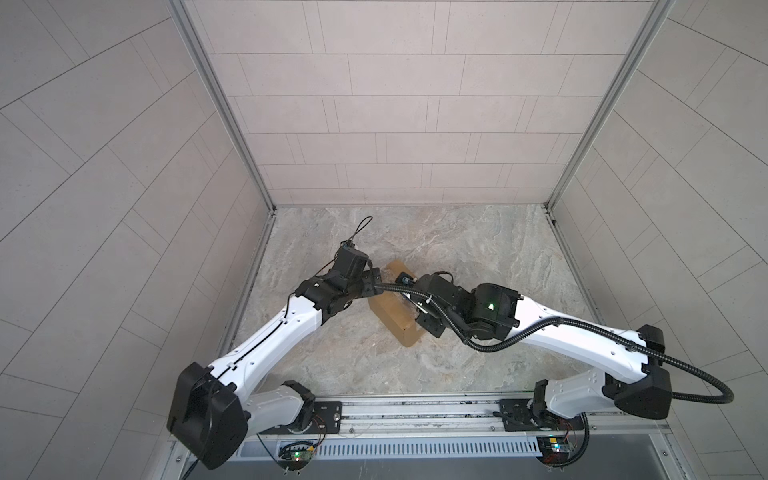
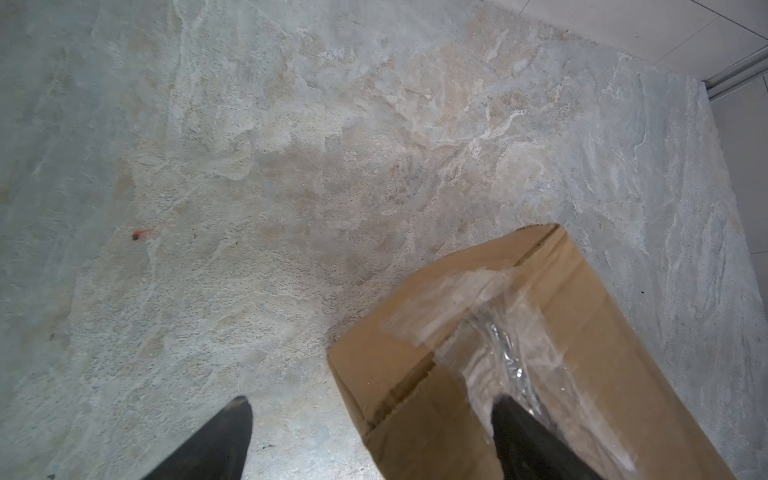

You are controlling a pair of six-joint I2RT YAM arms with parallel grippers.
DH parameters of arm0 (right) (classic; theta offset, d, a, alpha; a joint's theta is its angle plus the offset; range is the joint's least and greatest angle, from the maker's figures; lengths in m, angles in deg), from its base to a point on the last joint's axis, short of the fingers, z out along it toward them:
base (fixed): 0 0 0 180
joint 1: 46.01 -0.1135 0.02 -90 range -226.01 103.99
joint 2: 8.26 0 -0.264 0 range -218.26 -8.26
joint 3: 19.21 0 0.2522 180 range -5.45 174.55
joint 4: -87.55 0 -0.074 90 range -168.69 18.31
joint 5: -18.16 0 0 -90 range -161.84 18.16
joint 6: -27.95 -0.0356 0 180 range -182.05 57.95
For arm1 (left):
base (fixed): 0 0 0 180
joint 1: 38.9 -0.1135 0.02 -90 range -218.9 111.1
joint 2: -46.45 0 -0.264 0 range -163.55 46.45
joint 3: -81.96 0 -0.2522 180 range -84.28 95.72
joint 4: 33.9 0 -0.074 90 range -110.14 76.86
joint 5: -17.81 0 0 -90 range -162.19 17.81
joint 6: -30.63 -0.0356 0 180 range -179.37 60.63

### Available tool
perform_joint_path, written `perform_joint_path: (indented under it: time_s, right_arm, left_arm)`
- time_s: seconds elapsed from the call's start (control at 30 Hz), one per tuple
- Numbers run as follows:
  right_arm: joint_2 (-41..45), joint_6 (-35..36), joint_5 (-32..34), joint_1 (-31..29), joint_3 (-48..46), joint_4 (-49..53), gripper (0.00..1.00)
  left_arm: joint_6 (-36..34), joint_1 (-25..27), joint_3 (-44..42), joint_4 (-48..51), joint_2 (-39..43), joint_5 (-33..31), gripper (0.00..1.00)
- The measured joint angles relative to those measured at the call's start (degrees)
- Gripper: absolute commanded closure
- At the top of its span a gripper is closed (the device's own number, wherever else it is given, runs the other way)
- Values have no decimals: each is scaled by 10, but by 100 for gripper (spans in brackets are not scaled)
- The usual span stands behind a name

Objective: Unpack the express box
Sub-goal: 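Continue drawing the blue knife along the taped seam with the right gripper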

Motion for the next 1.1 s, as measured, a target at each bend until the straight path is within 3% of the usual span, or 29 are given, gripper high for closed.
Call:
perform_joint_path:
  time_s: [0.43, 0.7, 1.1]
  right_arm:
    - [0, 25, -16, 7, -1, -20, 100]
    - [0, 23, -10, 7, 5, -5, 100]
    - [22, 14, -2, 6, 15, 44, 100]
  left_arm:
    - [-50, -2, 58, 7, -27, 6, 7]
    - [-68, 2, 60, -7, -94, 8, 8]
    - [-67, 6, 50, -33, -96, -7, 8]
